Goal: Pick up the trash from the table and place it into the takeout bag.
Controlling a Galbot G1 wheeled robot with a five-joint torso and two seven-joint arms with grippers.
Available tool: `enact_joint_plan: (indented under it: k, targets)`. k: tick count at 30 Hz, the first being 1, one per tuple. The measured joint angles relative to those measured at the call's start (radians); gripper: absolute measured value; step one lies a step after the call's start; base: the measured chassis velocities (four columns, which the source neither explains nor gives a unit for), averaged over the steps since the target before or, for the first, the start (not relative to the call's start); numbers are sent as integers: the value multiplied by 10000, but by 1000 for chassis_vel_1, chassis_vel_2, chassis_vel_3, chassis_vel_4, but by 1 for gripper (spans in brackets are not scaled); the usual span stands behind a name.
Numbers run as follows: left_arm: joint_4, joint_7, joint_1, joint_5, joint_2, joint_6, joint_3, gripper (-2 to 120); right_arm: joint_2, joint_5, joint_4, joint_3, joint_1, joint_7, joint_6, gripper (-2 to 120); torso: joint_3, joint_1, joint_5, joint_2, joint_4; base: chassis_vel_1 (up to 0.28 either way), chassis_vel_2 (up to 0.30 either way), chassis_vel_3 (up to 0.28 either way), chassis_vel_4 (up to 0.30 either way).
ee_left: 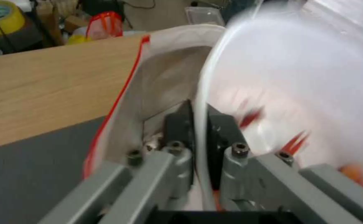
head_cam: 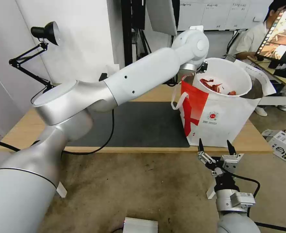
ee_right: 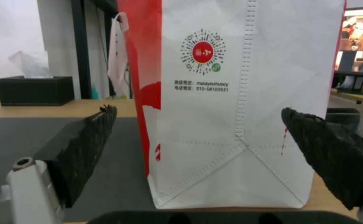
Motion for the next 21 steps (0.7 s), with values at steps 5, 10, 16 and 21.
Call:
enact_joint_plan:
  k: [5,10,16,21]
  targets:
    - [-92,193,-13,155,8,-74,-73,32,49,-95,0,-21,-21,-1,0,98,0,0,0,0,1,0,0,0,0]
    - [-130,404,-23,602,8,-183,-186,47,42,-99,1,-13,-19,-1,-3,98,0,0,0,0,0,0,0,0,0]
    - [23,1139,-233,2526,87,-412,-1122,73,-48,-68,0,62,-13,-2,-14,98,0,0,0,0,1,0,0,0,0]
    - [-523,1731,-443,3443,783,-693,-1352,87,-88,27,1,153,44,-2,-70,98,-1,0,1,1,-4,0,0,0,0]
